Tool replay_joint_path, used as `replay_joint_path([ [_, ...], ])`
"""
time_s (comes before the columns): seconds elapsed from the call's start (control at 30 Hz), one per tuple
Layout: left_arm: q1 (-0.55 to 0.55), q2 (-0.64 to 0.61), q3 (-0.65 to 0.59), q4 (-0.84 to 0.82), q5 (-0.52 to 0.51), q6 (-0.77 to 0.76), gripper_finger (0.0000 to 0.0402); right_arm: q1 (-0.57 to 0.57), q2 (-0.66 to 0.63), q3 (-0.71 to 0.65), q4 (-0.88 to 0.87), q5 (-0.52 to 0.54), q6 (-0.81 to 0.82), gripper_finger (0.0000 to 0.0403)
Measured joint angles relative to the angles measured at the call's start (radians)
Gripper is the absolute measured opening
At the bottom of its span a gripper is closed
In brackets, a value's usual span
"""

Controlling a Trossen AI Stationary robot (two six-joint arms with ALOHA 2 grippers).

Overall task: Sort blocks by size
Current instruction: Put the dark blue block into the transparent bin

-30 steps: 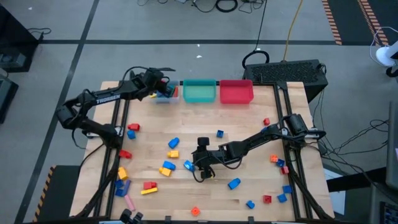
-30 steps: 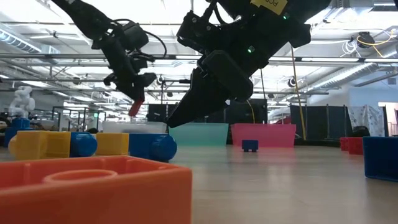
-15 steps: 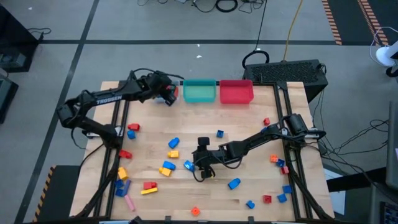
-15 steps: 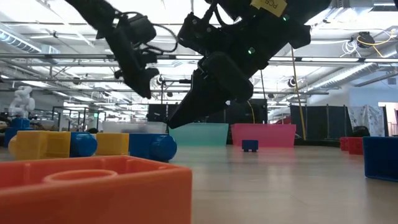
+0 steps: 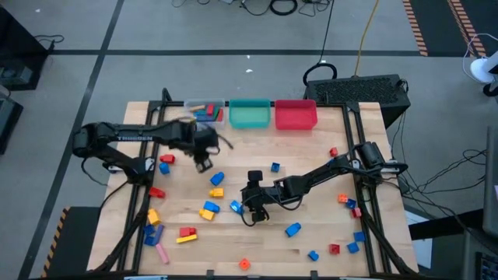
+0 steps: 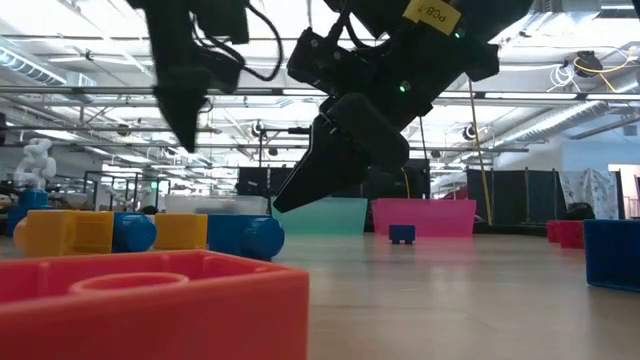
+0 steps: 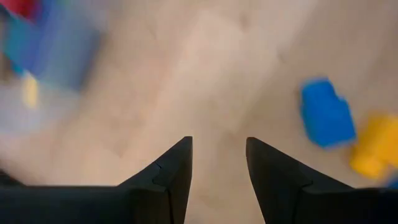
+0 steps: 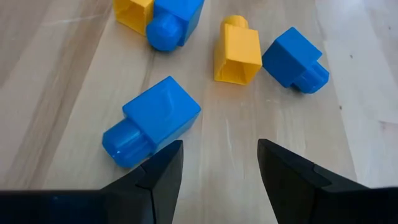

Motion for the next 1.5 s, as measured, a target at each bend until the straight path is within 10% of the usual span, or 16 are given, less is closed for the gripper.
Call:
replay_joint_path([
  [0.47, -0.428, 0.000, 0.000, -0.149, 0.238, -0.676, 0.0153, 0.000, 0.000, 0.000, 0.000, 0.000, 0.000, 0.0194],
  [1.5, -1.036, 0.103, 0.000, 0.003, 0.233, -1.672, 0.0153, 0.000, 0.000, 0.000, -0.001, 0.000, 0.008, 0.0194],
])
